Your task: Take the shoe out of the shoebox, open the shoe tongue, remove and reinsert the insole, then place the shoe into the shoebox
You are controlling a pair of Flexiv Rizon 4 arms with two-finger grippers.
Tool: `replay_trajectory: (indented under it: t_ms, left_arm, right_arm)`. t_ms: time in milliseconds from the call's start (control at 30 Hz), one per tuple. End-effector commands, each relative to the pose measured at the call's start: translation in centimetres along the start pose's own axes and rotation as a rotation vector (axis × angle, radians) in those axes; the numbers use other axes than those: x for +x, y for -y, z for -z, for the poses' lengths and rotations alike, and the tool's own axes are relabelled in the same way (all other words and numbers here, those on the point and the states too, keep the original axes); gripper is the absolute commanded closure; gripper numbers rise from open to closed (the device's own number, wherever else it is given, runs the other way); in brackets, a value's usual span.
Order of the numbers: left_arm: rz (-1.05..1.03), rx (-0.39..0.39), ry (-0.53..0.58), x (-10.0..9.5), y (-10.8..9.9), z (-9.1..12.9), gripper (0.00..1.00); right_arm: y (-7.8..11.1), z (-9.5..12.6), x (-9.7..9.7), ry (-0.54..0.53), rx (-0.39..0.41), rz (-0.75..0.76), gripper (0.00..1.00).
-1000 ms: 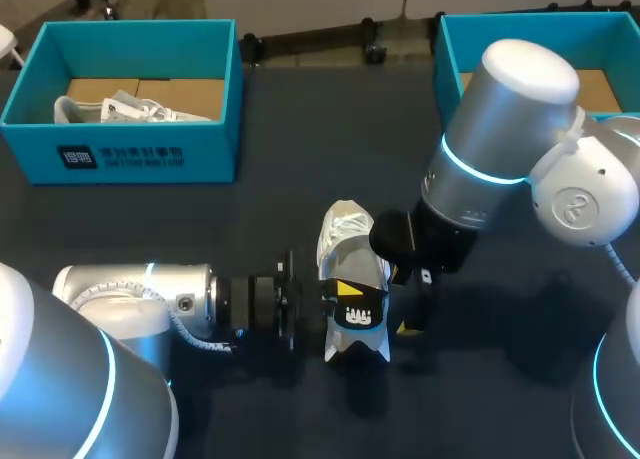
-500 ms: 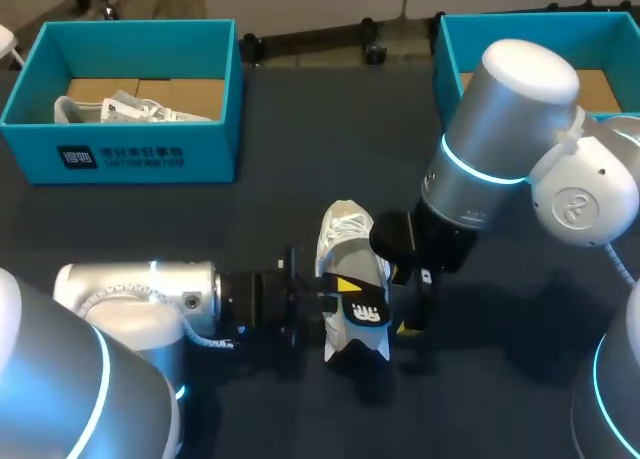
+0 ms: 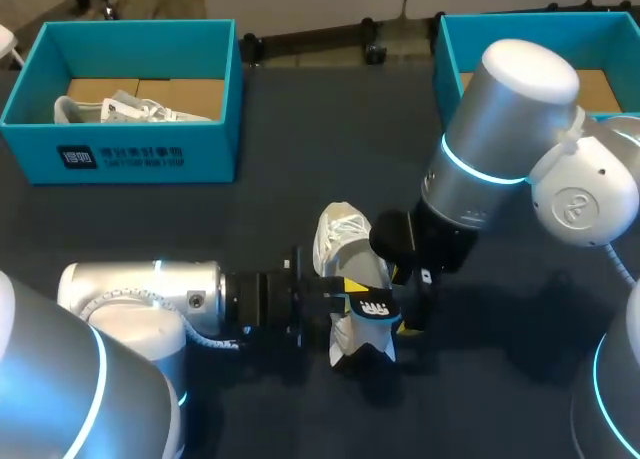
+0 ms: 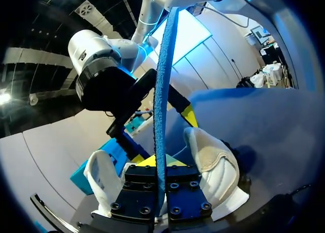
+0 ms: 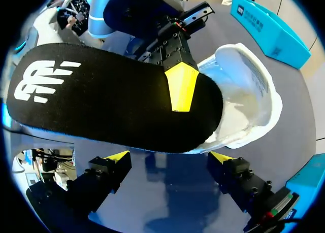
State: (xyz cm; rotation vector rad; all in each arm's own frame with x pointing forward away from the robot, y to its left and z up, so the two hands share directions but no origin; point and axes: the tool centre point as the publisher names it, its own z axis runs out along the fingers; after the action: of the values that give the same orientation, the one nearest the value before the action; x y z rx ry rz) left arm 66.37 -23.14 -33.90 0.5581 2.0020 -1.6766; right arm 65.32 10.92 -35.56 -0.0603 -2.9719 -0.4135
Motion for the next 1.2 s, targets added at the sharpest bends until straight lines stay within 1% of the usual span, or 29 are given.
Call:
replay_trajectory:
  t_ms: [33, 100, 200, 300, 467, 600, 667, 700, 833, 1033, 1167, 1200]
  left_arm:
    - [-0.002, -0.005, -0.009, -0.1, 0.5, 0.6, 0.96]
    - [-0.006, -0.012, -0.013, -0.1, 0.6, 0.6, 0.89]
    - [-0.007, -0.016, -0.014, -0.1, 0.7, 0.6, 0.89]
    - [-0.005, -0.022, -0.019, -0.1, 0.9, 0.6, 0.85]
    - [-0.005, -0.027, -0.027, -0.1, 1.2, 0.5, 0.73]
    - [-0.008, -0.040, -0.033, 0.0, 1.6, 0.3, 0.71]
    - [-0.012, -0.064, -0.037, 0.0, 2.1, 0.1, 0.68]
    - [-0.011, -0.067, -0.033, 0.0, 2.3, 0.1, 0.68]
    - [-0.004, -0.092, -0.029, -0.2, 2.9, -0.2, 0.75]
    - [0.007, -0.127, -0.050, -0.2, 3.4, -0.7, 0.73]
    - [0.007, -0.154, -0.066, -0.1, 3.2, -1.1, 0.75]
    - [0.007, -0.157, -0.070, 0.0, 3.1, -1.2, 0.80]
  right_arm:
    - [-0.1, -0.2, 0.0, 0.001, 0.002, -0.001, 0.00]
    - [-0.1, -0.2, 0.0, 0.001, 0.002, -0.001, 0.00]
    - [-0.1, -0.2, 0.0, 0.001, 0.002, -0.001, 0.00]
    - [-0.1, -0.2, 0.0, 0.001, 0.002, -0.001, 0.00]
    - [-0.1, -0.2, 0.0, 0.001, 0.002, -0.001, 0.00]
    - [-0.1, -0.2, 0.0, 0.001, 0.002, -0.001, 0.00]
    - [-0.1, -0.2, 0.0, 0.001, 0.002, -0.001, 0.00]
    - [-0.1, -0.2, 0.0, 0.001, 0.002, -0.001, 0.00]
    - [-0.1, -0.2, 0.0, 0.001, 0.002, -0.001, 0.00]
    - [-0.1, -0.2, 0.0, 0.001, 0.002, -0.001, 0.00]
    - [-0.1, -0.2, 0.0, 0.001, 0.002, -0.001, 0.00]
    - [-0.1, -0.2, 0.0, 0.001, 0.002, -0.001, 0.00]
